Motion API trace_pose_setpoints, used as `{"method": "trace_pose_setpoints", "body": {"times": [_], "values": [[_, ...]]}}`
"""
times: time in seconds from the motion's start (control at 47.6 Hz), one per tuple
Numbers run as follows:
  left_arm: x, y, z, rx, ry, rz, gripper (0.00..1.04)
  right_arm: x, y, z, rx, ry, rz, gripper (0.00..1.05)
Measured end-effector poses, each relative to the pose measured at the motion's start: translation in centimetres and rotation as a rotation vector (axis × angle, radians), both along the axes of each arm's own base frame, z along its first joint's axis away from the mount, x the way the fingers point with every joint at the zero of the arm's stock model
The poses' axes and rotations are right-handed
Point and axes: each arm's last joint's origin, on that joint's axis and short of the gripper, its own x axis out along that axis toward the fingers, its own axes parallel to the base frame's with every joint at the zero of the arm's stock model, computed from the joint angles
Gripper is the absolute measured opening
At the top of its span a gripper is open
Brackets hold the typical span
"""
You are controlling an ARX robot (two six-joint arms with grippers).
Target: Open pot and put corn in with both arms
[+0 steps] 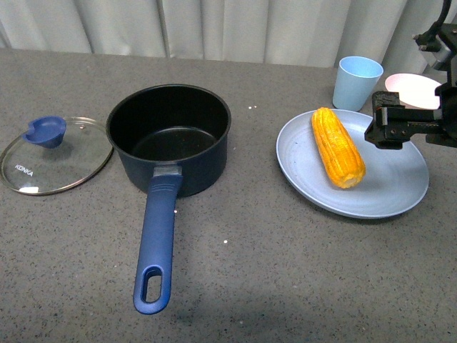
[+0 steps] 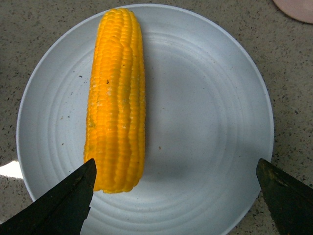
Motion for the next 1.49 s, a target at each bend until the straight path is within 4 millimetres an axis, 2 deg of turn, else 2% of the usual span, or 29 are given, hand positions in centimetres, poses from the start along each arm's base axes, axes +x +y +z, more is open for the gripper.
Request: {"method": "trace_pose_setpoints", "body": {"times": [0.126,0.357,0.547,0.841,0.988,1.199,1.325,1.493], "values": [[0.0,0.0,0.0,0.000,0.000,0.000,0.98,1.7,1.0,-0.7,0.049,0.034,-0.016,0.96],[0.0,0.0,0.0,0.000,0.000,0.000,0.98,3.2,2.7,-1.2,0.078,0.072,-0.009,0.96],[0.0,0.0,0.0,0.000,0.000,0.000,0.98,3.8,3.7,-2.0,0.086,0.117,0.000,0.96],[0.0,0.0,0.0,0.000,0.000,0.000,0.98,4.6,4.2,-3.4,0.060,0.174,-0.006,0.96],[0.0,0.0,0.0,0.000,0.000,0.000,0.98,4.7,4.5,-3.4,0.053,0.179,-0.006,0.95],[0.0,0.0,0.0,0.000,0.000,0.000,0.98,4.6,4.8,-3.5,0.046,0.194,0.000,0.59],[0.0,0.0,0.0,0.000,0.000,0.000,0.98,4.5,4.8,-3.7,0.046,0.210,0.004,0.44],[0.0,0.0,0.0,0.000,0.000,0.000,0.98,4.4,4.9,-3.7,0.050,0.215,0.012,0.29]]}}
